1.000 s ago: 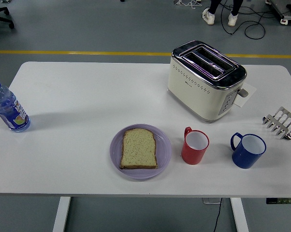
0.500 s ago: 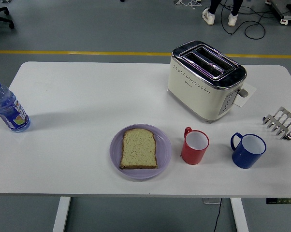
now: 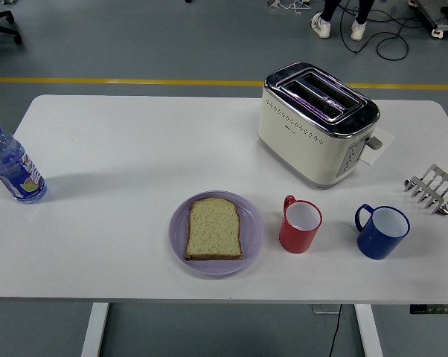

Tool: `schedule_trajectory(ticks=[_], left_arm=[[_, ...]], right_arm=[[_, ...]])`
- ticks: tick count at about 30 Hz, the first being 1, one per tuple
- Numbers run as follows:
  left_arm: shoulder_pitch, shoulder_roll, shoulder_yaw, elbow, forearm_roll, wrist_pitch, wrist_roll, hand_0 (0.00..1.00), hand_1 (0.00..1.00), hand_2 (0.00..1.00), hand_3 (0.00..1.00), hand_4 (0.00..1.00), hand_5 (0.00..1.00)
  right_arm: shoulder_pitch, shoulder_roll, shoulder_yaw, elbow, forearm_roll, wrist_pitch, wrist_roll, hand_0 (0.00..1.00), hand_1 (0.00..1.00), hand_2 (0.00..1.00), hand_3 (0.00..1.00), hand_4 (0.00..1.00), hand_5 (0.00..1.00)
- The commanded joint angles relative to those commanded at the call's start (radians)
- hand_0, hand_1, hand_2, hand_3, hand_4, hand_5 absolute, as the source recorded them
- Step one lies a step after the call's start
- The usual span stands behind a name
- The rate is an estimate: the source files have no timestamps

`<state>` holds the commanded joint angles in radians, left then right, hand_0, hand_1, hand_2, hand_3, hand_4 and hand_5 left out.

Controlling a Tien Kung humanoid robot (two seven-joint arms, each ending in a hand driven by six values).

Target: Pick up the cup,pour liquid into bread,place the cup on the desk

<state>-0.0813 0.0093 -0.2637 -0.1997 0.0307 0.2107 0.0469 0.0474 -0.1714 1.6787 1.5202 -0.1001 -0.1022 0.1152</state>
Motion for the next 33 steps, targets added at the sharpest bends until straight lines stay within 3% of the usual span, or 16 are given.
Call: schedule_trajectory(ticks=[8,20,33], left_arm=[[0.001,0.0,0.001,0.0,0.0,0.0,0.0,0.635,0.645,0.653,0.506,0.241,0.855],[0.009,-0.002,0.012,0.001,-0.004,0.0,0.0,0.634,0.644,0.653,0.506,0.24,0.854],[0.011,-0.001,0.018,0.001,-0.006,-0.001,0.0,0.634,0.646,0.653,0.506,0.241,0.855]], right_arm=[[-0.003,0.001,0.0,-0.003,0.009,-0.002,0.0,0.801,0.698,0.777,0.772,0.681,0.316],[-0.012,0.004,-0.003,-0.014,0.025,-0.044,0.021,0.777,0.678,0.738,0.717,0.68,0.324],[-0.016,0.007,-0.003,-0.027,0.024,-0.058,0.038,0.775,0.676,0.736,0.727,0.678,0.324]])
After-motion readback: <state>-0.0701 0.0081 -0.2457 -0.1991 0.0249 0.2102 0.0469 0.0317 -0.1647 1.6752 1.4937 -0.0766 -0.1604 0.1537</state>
